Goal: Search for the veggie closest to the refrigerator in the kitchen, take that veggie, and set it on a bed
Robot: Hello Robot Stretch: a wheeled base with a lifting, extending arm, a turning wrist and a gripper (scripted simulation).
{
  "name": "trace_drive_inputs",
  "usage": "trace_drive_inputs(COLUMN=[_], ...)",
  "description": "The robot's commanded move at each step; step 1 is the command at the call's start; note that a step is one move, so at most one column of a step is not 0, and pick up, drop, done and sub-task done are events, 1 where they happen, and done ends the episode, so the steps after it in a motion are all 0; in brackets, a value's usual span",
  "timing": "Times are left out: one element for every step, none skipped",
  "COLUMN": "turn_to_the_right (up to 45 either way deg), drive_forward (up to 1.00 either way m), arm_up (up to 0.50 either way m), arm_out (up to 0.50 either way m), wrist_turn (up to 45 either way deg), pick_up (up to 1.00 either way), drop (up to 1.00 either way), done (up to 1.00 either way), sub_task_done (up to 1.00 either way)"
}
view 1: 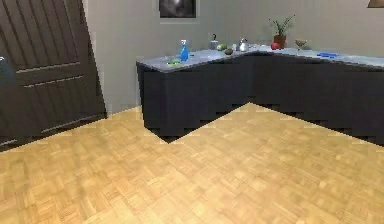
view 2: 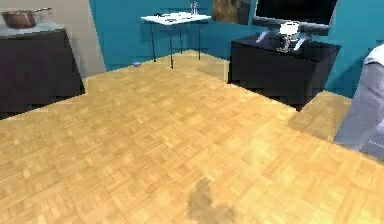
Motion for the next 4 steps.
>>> trace_drive_inputs(turn_to_the_right=[-6.0, 0.0, -30.0, 0.0], drive_forward=[0.0, 0.55, 0.0, 0.8], arm_up=[0.0, 0.0, 0.0, 0.0], arm_out=[0.0, 0.0, 0.0, 0.0], wrist_turn=[0.0, 0.0, 0.0, 0.0], pick_up=[0.0, 0.0, 0.0, 0.0], drop=[0.0, 0.0, 0.0, 0.0], done=[0.0, 0.0, 0.0, 0.0], sub_task_done=[0.0, 0.0, 0.0, 0.0])
